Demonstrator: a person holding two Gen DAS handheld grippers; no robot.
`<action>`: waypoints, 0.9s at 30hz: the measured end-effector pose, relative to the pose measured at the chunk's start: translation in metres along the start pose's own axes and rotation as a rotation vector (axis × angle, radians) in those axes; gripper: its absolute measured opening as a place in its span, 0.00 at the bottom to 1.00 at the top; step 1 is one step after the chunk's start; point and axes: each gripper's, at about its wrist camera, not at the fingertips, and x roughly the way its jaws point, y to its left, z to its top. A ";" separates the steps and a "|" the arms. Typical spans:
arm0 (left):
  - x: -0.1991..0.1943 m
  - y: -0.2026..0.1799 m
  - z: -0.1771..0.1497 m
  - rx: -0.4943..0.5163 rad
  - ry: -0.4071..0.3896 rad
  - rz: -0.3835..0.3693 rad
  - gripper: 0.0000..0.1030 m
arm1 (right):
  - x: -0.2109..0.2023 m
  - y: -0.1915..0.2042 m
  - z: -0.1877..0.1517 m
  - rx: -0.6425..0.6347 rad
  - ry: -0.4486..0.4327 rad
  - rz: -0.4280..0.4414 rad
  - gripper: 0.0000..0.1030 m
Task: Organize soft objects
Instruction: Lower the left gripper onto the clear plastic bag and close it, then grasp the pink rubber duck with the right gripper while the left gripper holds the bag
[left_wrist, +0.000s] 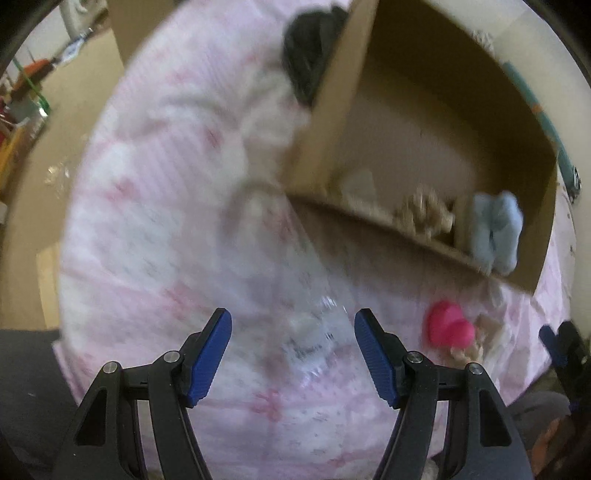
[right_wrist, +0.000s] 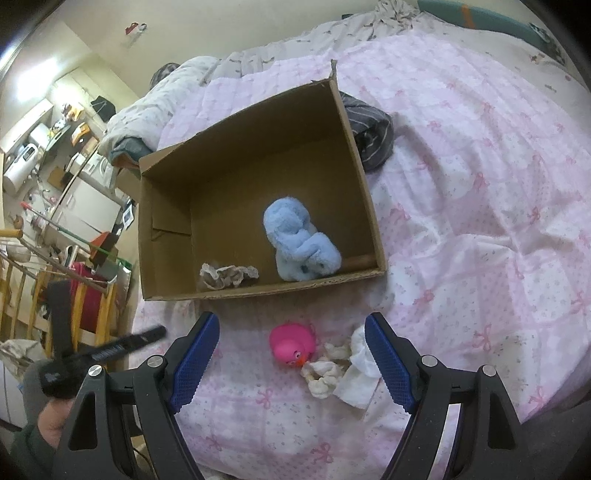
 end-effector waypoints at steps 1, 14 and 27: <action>0.008 -0.005 -0.003 0.009 0.016 0.001 0.64 | 0.001 -0.001 0.001 0.005 0.003 -0.002 0.83; 0.032 -0.034 -0.011 0.157 0.034 0.088 0.12 | 0.008 -0.022 0.004 0.120 0.049 0.105 0.83; -0.008 -0.015 0.009 0.121 -0.042 0.066 0.12 | 0.102 0.024 -0.002 -0.090 0.319 0.025 0.60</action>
